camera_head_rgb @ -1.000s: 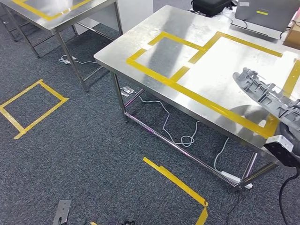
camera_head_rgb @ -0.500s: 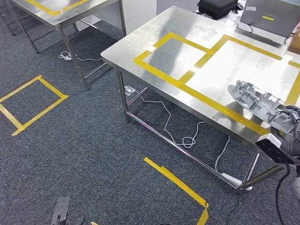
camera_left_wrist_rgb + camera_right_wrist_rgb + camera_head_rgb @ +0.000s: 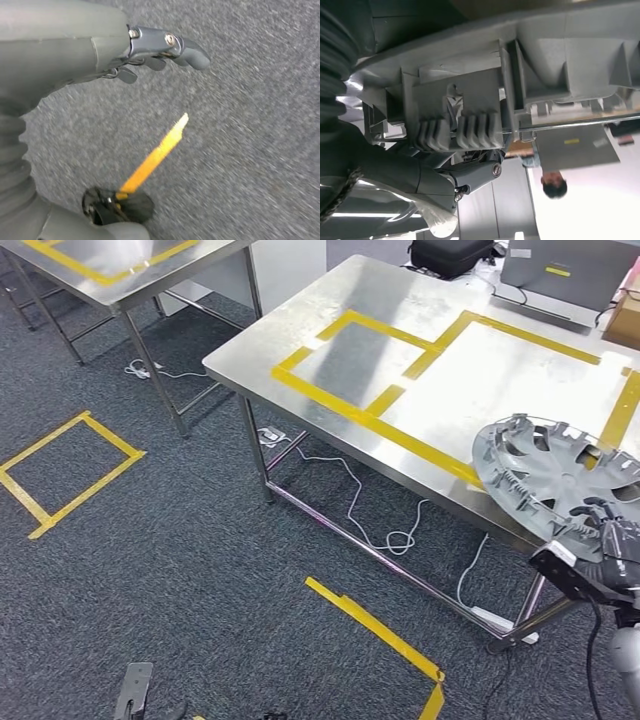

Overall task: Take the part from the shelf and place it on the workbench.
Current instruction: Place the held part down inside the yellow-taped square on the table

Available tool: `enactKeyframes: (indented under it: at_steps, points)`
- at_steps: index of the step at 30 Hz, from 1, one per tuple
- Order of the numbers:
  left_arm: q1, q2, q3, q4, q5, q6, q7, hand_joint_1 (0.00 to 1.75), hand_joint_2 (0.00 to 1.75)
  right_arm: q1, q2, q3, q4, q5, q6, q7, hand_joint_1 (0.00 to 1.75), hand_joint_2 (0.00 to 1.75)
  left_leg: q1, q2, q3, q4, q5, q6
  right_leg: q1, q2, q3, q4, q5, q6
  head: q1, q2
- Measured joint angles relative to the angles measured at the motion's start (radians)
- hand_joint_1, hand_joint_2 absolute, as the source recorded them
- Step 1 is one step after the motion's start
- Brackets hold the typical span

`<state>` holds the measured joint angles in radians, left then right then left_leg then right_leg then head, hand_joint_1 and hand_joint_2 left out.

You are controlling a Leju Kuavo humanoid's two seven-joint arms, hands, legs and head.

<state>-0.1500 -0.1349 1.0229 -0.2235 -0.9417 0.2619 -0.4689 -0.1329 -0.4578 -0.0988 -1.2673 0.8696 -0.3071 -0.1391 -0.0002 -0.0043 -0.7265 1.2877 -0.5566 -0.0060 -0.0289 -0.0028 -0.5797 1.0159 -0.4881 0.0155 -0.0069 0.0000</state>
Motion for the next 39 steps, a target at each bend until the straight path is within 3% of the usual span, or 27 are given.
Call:
enactKeyframes:
  at_steps: [2,4,7,9,12,13,14,15,18,20,22,24,26,28,29,30,31,32,34,35,39]
  points:
    - [-0.003,0.001,-0.006,0.000,0.000,-0.014,-0.010,0.00,1.75,-0.006,0.001,0.007,0.030,0.005,0.007,-0.002,1.75,1.75,0.001,0.000,0.066,-0.132,0.065,0.005,0.000,0.000,0.003,0.000,-0.001,0.003,0.000,0.000]
    - [-0.006,0.002,-0.010,0.000,0.000,-0.015,-0.014,0.00,1.75,-0.015,0.001,0.011,0.058,0.006,0.014,-0.006,1.75,1.75,-0.001,-0.001,0.116,-0.236,0.093,0.011,0.003,0.001,0.003,0.001,-0.003,0.012,0.001,0.000]
    - [-0.007,0.002,-0.014,0.000,0.000,-0.008,-0.014,0.00,1.75,-0.026,0.001,0.017,0.101,-0.006,0.040,-0.012,1.75,1.75,-0.003,-0.001,0.125,-0.258,0.091,0.025,0.004,0.001,0.004,-0.006,-0.001,0.030,0.001,0.000]
    - [-0.008,0.003,-0.018,0.000,0.001,-0.003,-0.014,0.00,1.75,-0.029,0.000,0.021,0.130,-0.017,0.063,-0.013,1.75,1.75,0.000,-0.001,0.129,-0.268,0.097,0.040,0.003,0.001,-0.009,0.018,-0.022,0.038,0.004,0.000]
    - [-0.009,0.005,-0.022,0.000,0.003,-0.001,-0.013,0.00,1.75,-0.033,-0.002,0.022,0.180,-0.028,0.087,-0.012,1.75,1.75,-0.003,0.000,0.129,-0.273,0.100,0.052,0.003,0.001,-0.094,0.190,-0.106,0.042,0.008,0.000]
    - [-0.008,0.005,-0.023,0.000,0.003,-0.002,-0.013,0.00,1.75,-0.034,-0.002,0.022,0.196,-0.030,0.091,-0.012,1.75,1.75,-0.006,0.000,0.129,-0.272,0.100,0.054,0.003,0.001,-0.123,0.246,-0.123,0.043,0.008,0.000]
    - [-0.008,0.004,-0.025,0.000,0.003,-0.002,-0.012,0.00,1.75,-0.035,-0.002,0.022,0.213,-0.030,0.092,-0.013,1.75,1.75,-0.008,0.000,0.129,-0.272,0.099,0.054,0.003,0.001,-0.137,0.270,-0.122,0.043,0.008,0.000]
    - [-0.007,0.004,-0.028,0.000,0.003,-0.003,-0.010,0.00,1.75,-0.036,-0.002,0.023,0.228,-0.030,0.090,-0.016,1.75,1.75,-0.009,-0.001,0.130,-0.272,0.099,0.055,0.003,0.001,-0.133,0.257,-0.102,0.043,0.008,0.000]
    - [-0.009,0.003,-0.034,0.000,0.006,-0.018,-0.005,0.00,1.75,-0.050,-0.002,0.025,0.260,-0.027,0.071,-0.031,1.75,1.75,-0.012,-0.001,0.132,-0.267,0.095,0.050,0.004,0.000,-0.044,0.069,-0.010,0.037,0.008,0.000]
    - [-0.010,0.003,-0.035,0.000,0.009,-0.025,-0.005,0.00,1.75,-0.060,-0.002,0.027,0.271,-0.025,0.054,-0.040,1.75,1.75,-0.016,-0.001,0.128,-0.263,0.093,0.042,0.008,0.000,-0.008,0.002,0.003,0.031,0.007,0.000]
    - [-0.010,0.004,-0.036,0.000,0.010,-0.025,-0.005,0.00,1.75,-0.064,-0.002,0.029,0.277,-0.022,0.044,-0.045,1.75,1.75,-0.016,-0.001,0.127,-0.262,0.093,0.034,0.009,0.001,-0.005,-0.001,0.002,0.022,0.006,0.000]
    - [-0.010,0.005,-0.036,0.000,0.010,-0.023,-0.005,0.00,1.75,-0.068,-0.002,0.030,0.278,-0.020,0.039,-0.047,1.75,1.75,-0.014,0.000,0.119,-0.240,0.075,0.022,0.006,0.000,-0.003,-0.004,0.005,0.011,0.005,0.000]
    - [-0.011,0.005,-0.037,0.000,0.010,-0.023,-0.004,0.00,1.75,-0.073,-0.002,0.031,0.279,-0.019,0.037,-0.047,1.75,1.75,-0.009,0.000,0.081,-0.150,0.021,0.010,0.003,-0.001,-0.001,-0.006,0.007,0.002,0.003,0.000]
    - [-0.009,0.005,-0.037,0.000,0.010,-0.023,-0.004,0.00,1.75,-0.075,-0.001,0.033,0.280,-0.019,0.036,-0.047,1.75,1.75,-0.004,0.000,0.023,-0.019,-0.035,0.004,0.003,-0.002,-0.001,-0.006,0.006,0.000,0.003,0.000]
    - [-0.008,0.005,-0.037,0.000,0.010,-0.023,-0.003,0.00,1.75,-0.075,-0.001,0.035,0.282,-0.019,0.036,-0.047,1.75,1.75,-0.002,0.000,0.007,0.016,-0.040,0.002,0.003,-0.002,0.000,-0.006,0.006,0.000,0.002,0.000]
    - [-0.007,0.005,-0.037,0.000,0.010,-0.023,-0.003,0.00,1.75,-0.075,-0.001,0.036,0.283,-0.019,0.036,-0.047,1.75,1.75,0.000,0.000,0.007,0.016,-0.028,0.001,0.002,-0.002,0.001,-0.006,0.006,0.001,0.002,0.000]
    - [-0.006,0.006,-0.037,0.000,0.010,-0.023,-0.003,0.00,1.75,-0.075,-0.001,0.037,0.284,-0.019,0.036,-0.047,1.75,1.75,0.002,0.000,0.027,-0.027,0.003,0.001,0.001,-0.002,0.002,-0.005,0.005,0.002,0.002,0.000]
    - [-0.007,0.006,-0.037,0.000,0.010,-0.023,-0.003,0.00,1.75,-0.075,-0.001,0.037,0.284,-0.019,0.036,-0.046,1.75,1.75,0.003,0.000,0.059,-0.096,0.042,0.001,0.000,-0.001,0.004,-0.005,0.004,0.004,0.002,0.000]
    - [-0.008,0.006,-0.037,0.000,0.010,-0.023,-0.002,0.00,1.75,-0.076,-0.001,0.037,0.284,-0.019,0.035,-0.046,1.75,1.75,0.002,-0.001,0.115,-0.216,0.084,0.006,0.002,-0.001,0.004,-0.003,0.001,0.013,0.002,0.000]
    - [-0.008,0.006,-0.037,0.000,0.010,-0.022,-0.002,0.00,1.75,-0.077,-0.001,0.037,0.285,-0.018,0.035,-0.045,1.75,1.75,0.001,-0.001,0.127,-0.245,0.088,0.010,0.003,-0.001,0.002,-0.003,0.001,0.019,0.003,0.000]
    - [-0.008,0.006,-0.039,0.000,0.010,-0.016,0.001,0.00,1.75,-0.079,-0.002,0.036,0.287,-0.008,0.023,-0.019,1.75,1.75,-0.001,-0.001,0.131,-0.263,0.089,0.036,-0.001,-0.001,-0.007,0.003,-0.008,0.041,0.003,0.000]
